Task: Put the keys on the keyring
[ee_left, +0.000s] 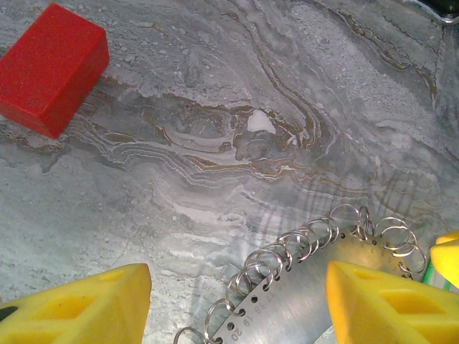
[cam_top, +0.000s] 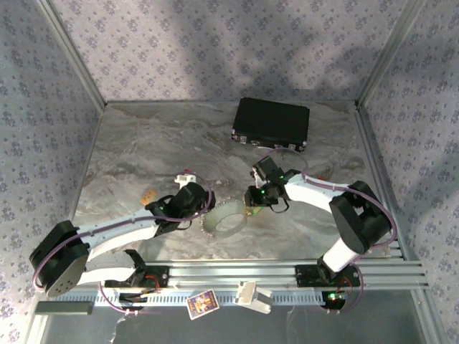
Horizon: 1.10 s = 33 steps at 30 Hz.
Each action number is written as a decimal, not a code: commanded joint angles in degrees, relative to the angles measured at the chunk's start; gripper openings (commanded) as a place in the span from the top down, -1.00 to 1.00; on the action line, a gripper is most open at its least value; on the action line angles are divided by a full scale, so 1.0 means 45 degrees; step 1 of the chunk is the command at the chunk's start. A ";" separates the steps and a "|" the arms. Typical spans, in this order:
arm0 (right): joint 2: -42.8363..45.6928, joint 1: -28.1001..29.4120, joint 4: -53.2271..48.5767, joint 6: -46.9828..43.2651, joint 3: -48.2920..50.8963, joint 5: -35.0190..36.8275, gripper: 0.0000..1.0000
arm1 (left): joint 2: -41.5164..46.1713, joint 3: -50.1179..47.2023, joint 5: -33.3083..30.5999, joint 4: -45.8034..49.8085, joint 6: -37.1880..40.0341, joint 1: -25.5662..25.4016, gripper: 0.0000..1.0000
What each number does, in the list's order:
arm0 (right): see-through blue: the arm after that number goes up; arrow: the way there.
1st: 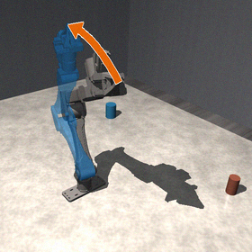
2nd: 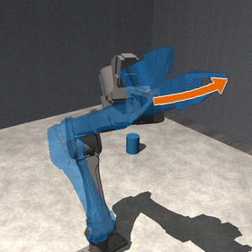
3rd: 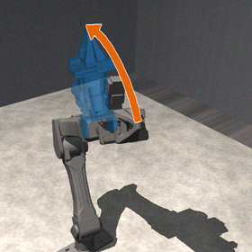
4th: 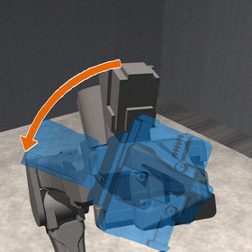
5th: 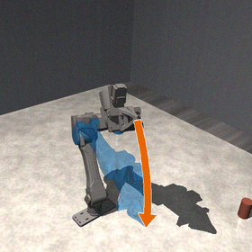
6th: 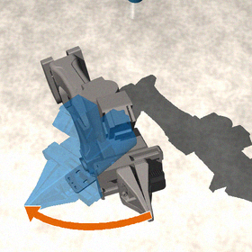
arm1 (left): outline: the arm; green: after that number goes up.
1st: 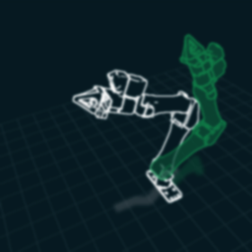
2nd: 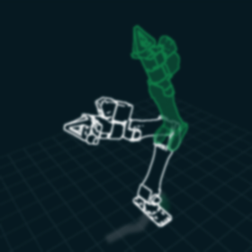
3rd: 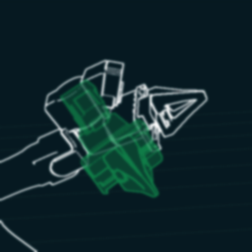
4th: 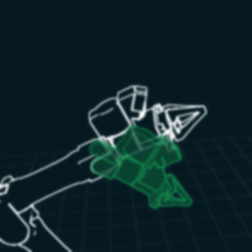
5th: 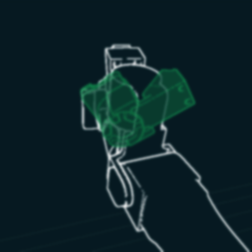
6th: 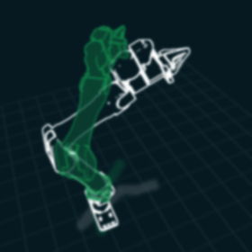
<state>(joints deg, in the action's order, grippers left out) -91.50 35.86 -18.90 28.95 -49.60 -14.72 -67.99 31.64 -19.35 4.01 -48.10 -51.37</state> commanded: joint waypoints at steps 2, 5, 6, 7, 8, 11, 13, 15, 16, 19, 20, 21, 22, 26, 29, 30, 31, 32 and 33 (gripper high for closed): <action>-0.0238 0.0148 -0.0261 0.0422 0.0135 0.0627 0.38 | 0.0108 -0.0194 -0.0170 -0.0226 -0.0114 0.0044 -0.30; -0.0433 0.0203 -0.0350 0.0431 0.0053 0.0588 0.38 | 0.0069 -0.0189 -0.0168 -0.0266 -0.0113 0.0049 -0.30; -0.0509 0.0229 -0.0378 0.0442 0.0028 0.0564 0.38 | 0.0063 -0.0190 -0.0148 -0.0285 -0.0116 0.0048 -0.30; -0.0582 0.0252 -0.0388 0.0442 0.0008 0.0547 0.38 | 0.0054 -0.0193 -0.0149 -0.0276 -0.0124 0.0046 -0.30; -0.0613 0.0250 -0.0387 0.0442 -0.0025 0.0509 0.39 | 0.0042 -0.0176 -0.0152 -0.0266 -0.0119 0.0032 -0.29; -0.0724 0.0299 -0.0332 0.0442 -0.0051 0.0362 0.40 | 0.0031 -0.0137 -0.0121 -0.0193 -0.0096 0.0049 -0.30; -0.0768 0.0351 -0.0244 0.0422 -0.0111 0.0165 0.42 | 0.0032 -0.0118 -0.0123 -0.0203 -0.0089 0.0049 -0.29; -0.0783 0.0370 -0.0122 0.0422 -0.0136 -0.0013 0.43 | 0.0006 -0.0111 -0.0127 -0.0227 -0.0096 0.0049 -0.29; -0.0817 0.0366 -0.0079 0.0422 -0.0144 -0.0064 0.44 | -0.0038 -0.0108 -0.0113 -0.0246 -0.0096 0.0044 -0.29; -0.0857 0.0366 0.0089 0.0422 -0.0209 -0.0194 0.48 | -0.0182 -0.0098 -0.0035 -0.0291 -0.0132 0.0039 -0.29; -0.0859 0.0369 0.0119 0.0422 -0.0241 -0.0199 0.48 | -0.0221 -0.0097 0.0007 -0.0303 -0.0149 0.0049 -0.29; -0.0876 0.0366 0.0122 0.0404 -0.0295 -0.0203 0.50 | -0.0260 -0.0088 0.0033 -0.0325 -0.0170 0.0049 -0.29; -0.0892 0.0353 0.0118 0.0384 -0.0358 -0.0186 0.51 | -0.0282 -0.0097 0.0051 -0.0344 -0.0196 0.0049 -0.29; -0.0976 0.0302 0.0149 0.0344 -0.0533 -0.0148 0.55 | -0.0322 -0.0097 0.0059 -0.0364 -0.0191 0.0049 -0.29; -0.1069 0.0274 0.0136 0.0302 -0.0598 -0.0150 0.58 | -0.0337 -0.0097 0.0022 -0.0364 -0.0157 0.0040 -0.29; -0.1106 0.0259 0.0156 0.0305 -0.0600 -0.0148 0.60 | -0.0341 -0.0097 0.0026 -0.0364 -0.0152 0.0049 -0.29; -0.1116 0.0249 0.0168 0.0295 -0.0608 -0.0152 0.61 | -0.0322 -0.0097 0.0025 -0.0346 -0.0152 0.0047 -0.29; -0.1124 0.0239 0.0156 0.0295 -0.0608 -0.0157 0.62 | -0.0322 -0.0097 0.0005 -0.0328 -0.0153 0.0049 -0.29; -0.1143 0.0239 0.0161 0.0287 -0.0598 -0.0148 0.63 | -0.0291 -0.0097 0.0005 -0.0325 -0.0152 0.0045 -0.29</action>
<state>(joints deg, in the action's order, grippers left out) -95.59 37.12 -17.61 30.24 -50.94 -15.03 -69.10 31.55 -19.31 3.16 -48.12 -51.37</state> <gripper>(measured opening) 0.190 0.644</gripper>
